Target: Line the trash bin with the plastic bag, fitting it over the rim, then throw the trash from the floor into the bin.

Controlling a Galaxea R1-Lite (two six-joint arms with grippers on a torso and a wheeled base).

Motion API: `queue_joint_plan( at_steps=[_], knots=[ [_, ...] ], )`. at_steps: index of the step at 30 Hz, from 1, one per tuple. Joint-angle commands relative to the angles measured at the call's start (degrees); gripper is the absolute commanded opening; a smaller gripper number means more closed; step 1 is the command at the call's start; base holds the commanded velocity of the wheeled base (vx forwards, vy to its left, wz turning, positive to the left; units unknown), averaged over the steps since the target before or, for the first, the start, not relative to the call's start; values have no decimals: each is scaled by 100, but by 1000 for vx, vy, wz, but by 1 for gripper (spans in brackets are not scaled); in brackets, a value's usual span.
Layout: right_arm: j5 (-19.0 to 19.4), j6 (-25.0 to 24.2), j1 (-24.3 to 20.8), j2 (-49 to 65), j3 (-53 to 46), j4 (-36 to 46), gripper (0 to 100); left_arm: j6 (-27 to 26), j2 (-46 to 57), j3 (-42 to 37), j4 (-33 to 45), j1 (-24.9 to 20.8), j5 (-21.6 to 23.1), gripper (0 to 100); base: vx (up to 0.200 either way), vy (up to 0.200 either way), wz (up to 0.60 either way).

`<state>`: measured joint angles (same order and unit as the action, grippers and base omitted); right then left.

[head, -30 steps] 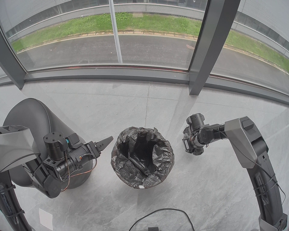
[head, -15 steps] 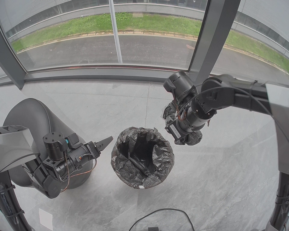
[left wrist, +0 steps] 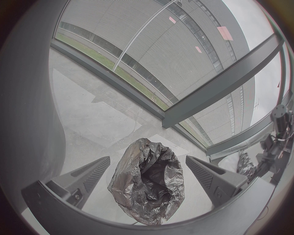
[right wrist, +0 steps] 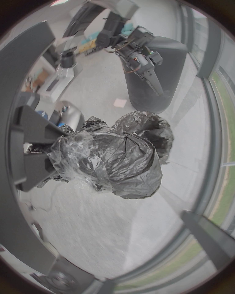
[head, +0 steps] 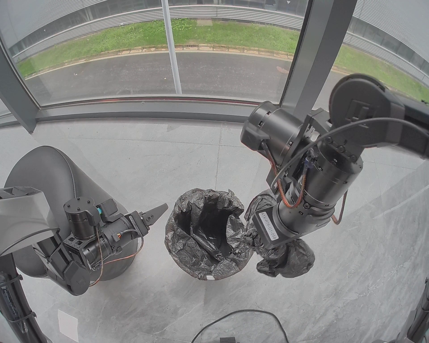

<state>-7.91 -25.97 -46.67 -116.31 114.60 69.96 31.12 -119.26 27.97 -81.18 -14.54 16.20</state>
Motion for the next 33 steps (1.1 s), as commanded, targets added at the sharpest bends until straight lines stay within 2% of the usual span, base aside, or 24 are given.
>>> queue_joint_plan(
  at_steps=[1, 3, 4, 7, 11, 12, 13, 14, 15, 25, 33],
  knots=[
    [1239, -682, 711, -1183, -1, -211, 0, -1, -9, -19, -39, -5, -3, 100, 0, 0, 0],
    [1433, -726, 738, -1315, -1, -413, 0, -1, -18, -28, -82, -5, 6, 100, 0, 0, 0],
    [1705, -734, 747, -1482, -1, -738, 0, -1, -45, -46, -170, -5, 15, 100, 0, 0, 0],
    [1767, -699, 738, -1781, -1, -1231, 0, -1, -62, -46, -206, -5, 15, 100, 0, 0, 0],
    [1714, -682, 738, -2018, -1, -1881, 0, 8, -62, -46, -206, -5, 15, 100, 0, 0, 0],
    [1556, -691, 747, -2106, -1, -2487, 0, -1, -62, -46, -206, -5, 15, 100, 0, 0, 0],
    [1556, -691, 747, -2106, -1, -2487, 0, -1, -62, -46, -206, -5, 15, 100, 0, 0, 0],
    [1301, -673, 747, -2203, -1, -3138, 0, 8, -71, -46, -206, -5, 15, 100, 0, 0, 0],
    [1213, -673, 747, -2212, -1, -3305, 0, -1, -80, -46, -206, -5, 15, 100, 0, 0, 0],
    [1143, -515, 421, -2141, -1, -3560, 0, -1, -106, -89, -241, -49, 6, 100, 0, 0, 0],
    [853, -348, 131, -2159, -1, -3577, 0, -1, -176, -81, -258, -49, -3, 100, 0, 0, 0]
  ],
)
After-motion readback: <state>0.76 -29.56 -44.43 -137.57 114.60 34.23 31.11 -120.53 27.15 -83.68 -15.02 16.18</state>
